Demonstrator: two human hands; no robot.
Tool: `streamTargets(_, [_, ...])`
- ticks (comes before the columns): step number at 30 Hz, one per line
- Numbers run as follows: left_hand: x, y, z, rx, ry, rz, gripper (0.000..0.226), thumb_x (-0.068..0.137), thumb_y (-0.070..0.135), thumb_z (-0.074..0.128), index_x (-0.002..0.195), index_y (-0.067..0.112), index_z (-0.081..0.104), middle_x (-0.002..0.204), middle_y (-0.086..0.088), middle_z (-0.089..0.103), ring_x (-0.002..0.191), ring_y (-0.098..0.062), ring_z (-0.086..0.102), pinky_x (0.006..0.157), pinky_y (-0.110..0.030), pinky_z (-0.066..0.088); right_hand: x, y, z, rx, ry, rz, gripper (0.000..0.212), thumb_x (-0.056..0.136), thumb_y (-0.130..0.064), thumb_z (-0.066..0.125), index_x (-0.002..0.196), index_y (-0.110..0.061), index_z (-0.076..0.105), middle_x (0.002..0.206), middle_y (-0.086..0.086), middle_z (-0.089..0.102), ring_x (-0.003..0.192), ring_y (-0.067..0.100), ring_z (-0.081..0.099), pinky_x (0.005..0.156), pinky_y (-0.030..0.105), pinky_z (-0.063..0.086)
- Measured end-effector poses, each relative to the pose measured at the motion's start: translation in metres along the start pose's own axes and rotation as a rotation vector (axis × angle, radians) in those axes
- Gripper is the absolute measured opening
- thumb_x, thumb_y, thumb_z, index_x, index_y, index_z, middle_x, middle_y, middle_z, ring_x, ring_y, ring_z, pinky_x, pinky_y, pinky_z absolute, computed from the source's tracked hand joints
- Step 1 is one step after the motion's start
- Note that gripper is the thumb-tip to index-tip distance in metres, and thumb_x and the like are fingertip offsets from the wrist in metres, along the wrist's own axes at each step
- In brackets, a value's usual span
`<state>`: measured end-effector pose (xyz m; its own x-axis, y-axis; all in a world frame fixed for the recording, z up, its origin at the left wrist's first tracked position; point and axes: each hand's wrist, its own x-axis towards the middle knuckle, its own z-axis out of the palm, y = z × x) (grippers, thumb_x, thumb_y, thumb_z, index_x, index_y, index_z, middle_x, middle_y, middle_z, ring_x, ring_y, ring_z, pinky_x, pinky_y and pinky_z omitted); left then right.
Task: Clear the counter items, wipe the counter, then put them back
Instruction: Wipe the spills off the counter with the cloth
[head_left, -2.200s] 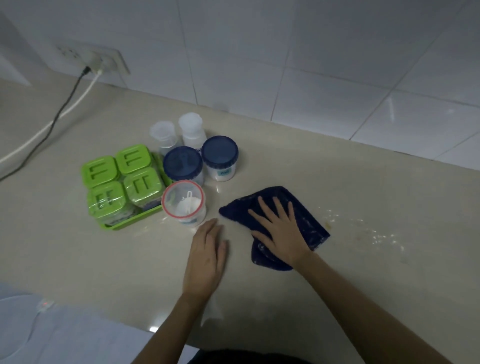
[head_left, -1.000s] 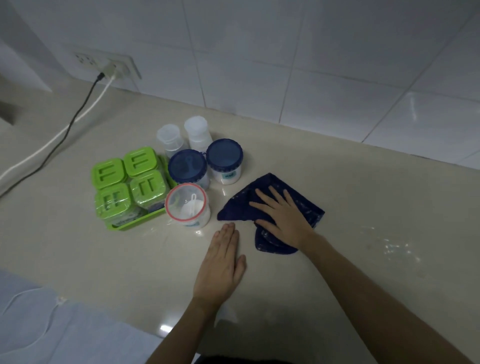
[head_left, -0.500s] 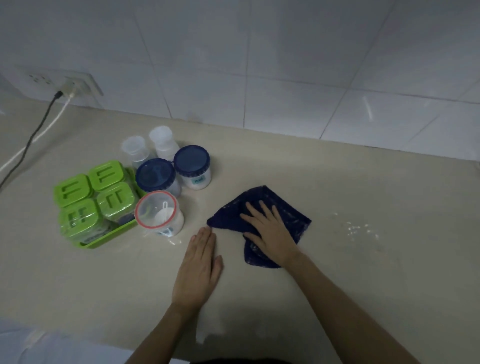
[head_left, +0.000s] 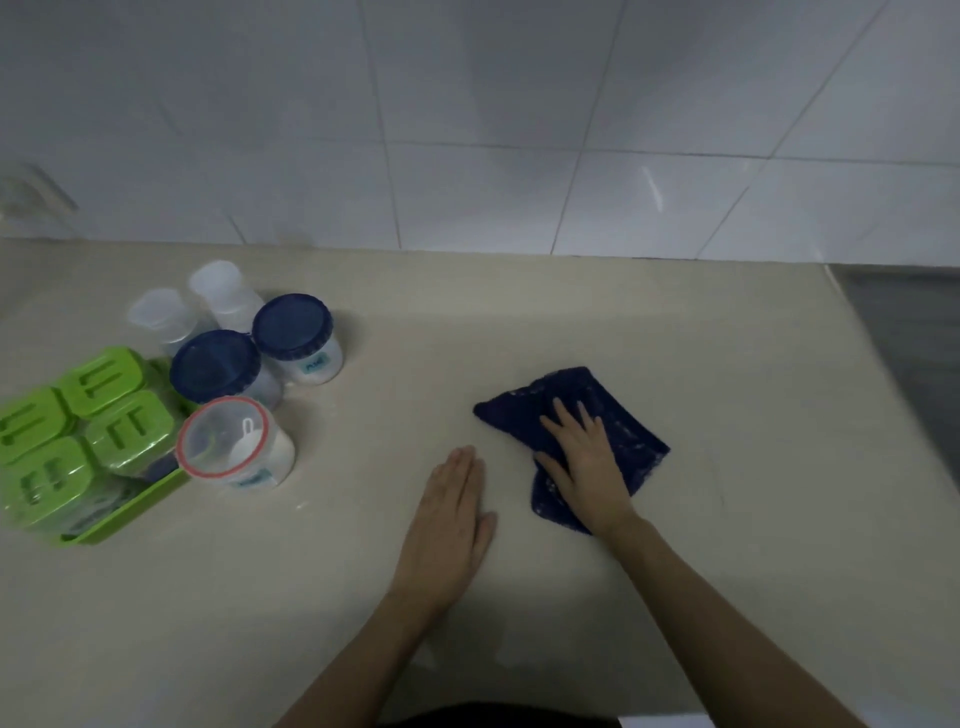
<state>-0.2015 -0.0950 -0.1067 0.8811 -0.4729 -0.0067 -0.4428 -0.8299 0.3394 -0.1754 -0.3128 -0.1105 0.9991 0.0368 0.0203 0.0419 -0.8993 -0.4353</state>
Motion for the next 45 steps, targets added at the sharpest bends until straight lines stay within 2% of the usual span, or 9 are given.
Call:
streamTargets(3, [0.005,0.006,0.007,0.139,-0.059,-0.010,0.063,0.099,0.045,0.018,0.147,0.005,0.026,0.155,-0.012,0.028,0.145,-0.021,0.024,0.117,-0.040,0.011,-0.024,-0.010,0.011,-0.051,-0.040,-0.066,0.053,0.093,-0.041,0.040,0.136,-0.012,0.044,0.150,0.010,0.037,0.140,0.032,0.029,0.117,0.048,0.018])
streamTargets(10, [0.007,0.009,0.010,0.173,-0.051,0.002,0.063,0.097,0.043,0.026,0.148,0.006,0.023,0.157,-0.009,0.021,0.146,-0.020,0.019,0.119,-0.039,0.010,-0.026,0.041,-0.030,-0.074,-0.148,-0.193,0.054,0.093,-0.047,0.035,0.141,-0.023,0.039,0.154,0.000,0.030,0.143,0.020,0.022,0.118,0.047,0.014])
streamTargets(18, [0.002,0.029,0.008,0.199,-0.020,-0.103,0.065,0.098,0.047,0.024,0.147,0.005,0.025,0.157,-0.010,0.019,0.146,-0.021,0.020,0.118,-0.034,0.008,-0.009,0.103,-0.066,-0.071,-0.051,0.150,0.049,0.095,-0.040,0.046,0.141,-0.024,0.040,0.156,0.000,0.024,0.146,0.023,0.014,0.115,0.058,0.007])
streamTargets(27, [-0.020,0.092,0.029,0.148,-0.039,-0.120,0.062,0.100,0.044,0.023,0.150,0.008,0.016,0.159,-0.008,0.012,0.148,-0.018,0.010,0.119,-0.032,0.001,-0.083,0.102,-0.061,-0.070,-0.046,-0.064,0.048,0.090,-0.045,0.038,0.127,-0.020,0.056,0.143,0.004,0.049,0.129,0.027,0.048,0.107,0.051,0.037])
streamTargets(32, [-0.018,0.090,0.029,0.142,-0.017,-0.113,0.062,0.097,0.042,0.029,0.146,0.004,0.030,0.156,-0.011,0.027,0.145,-0.019,0.020,0.121,-0.031,0.003,-0.114,0.194,-0.110,-0.137,0.060,0.300,0.046,0.094,-0.042,0.047,0.135,-0.023,0.047,0.152,0.003,0.035,0.138,0.024,0.034,0.113,0.057,0.020])
streamTargets(36, [-0.019,0.092,0.034,0.141,-0.002,-0.109,0.062,0.096,0.041,0.030,0.144,0.003,0.032,0.155,-0.012,0.030,0.145,-0.021,0.022,0.121,-0.034,0.007,-0.113,0.194,-0.112,-0.128,0.068,0.440,0.046,0.095,-0.037,0.048,0.138,-0.021,0.044,0.155,0.008,0.028,0.142,0.032,0.025,0.113,0.062,0.012])
streamTargets(39, [-0.020,0.092,0.034,0.140,0.003,-0.105,0.063,0.096,0.042,0.028,0.145,0.003,0.031,0.155,-0.011,0.028,0.145,-0.021,0.022,0.121,-0.034,0.008,-0.110,0.144,-0.088,-0.130,0.032,0.310,0.044,0.092,-0.040,0.047,0.132,-0.021,0.052,0.149,0.009,0.039,0.136,0.038,0.035,0.108,0.065,0.023])
streamTargets(42, [-0.021,0.094,0.033,0.131,0.008,-0.101,0.064,0.096,0.043,0.024,0.148,0.006,0.024,0.157,-0.009,0.023,0.146,-0.018,0.017,0.121,-0.031,0.002,-0.121,0.093,-0.056,-0.168,-0.061,-0.058,0.044,0.086,-0.042,0.042,0.123,-0.024,0.058,0.140,0.006,0.052,0.125,0.036,0.050,0.099,0.068,0.037])
streamTargets(45, [-0.020,0.096,0.034,0.138,0.005,-0.097,0.063,0.096,0.042,0.022,0.148,0.006,0.023,0.157,-0.010,0.023,0.146,-0.019,0.017,0.121,-0.030,-0.001,-0.139,0.081,-0.048,-0.171,-0.100,-0.160,0.043,0.086,-0.042,0.039,0.121,-0.026,0.059,0.138,0.001,0.055,0.125,0.026,0.053,0.107,0.055,0.031])
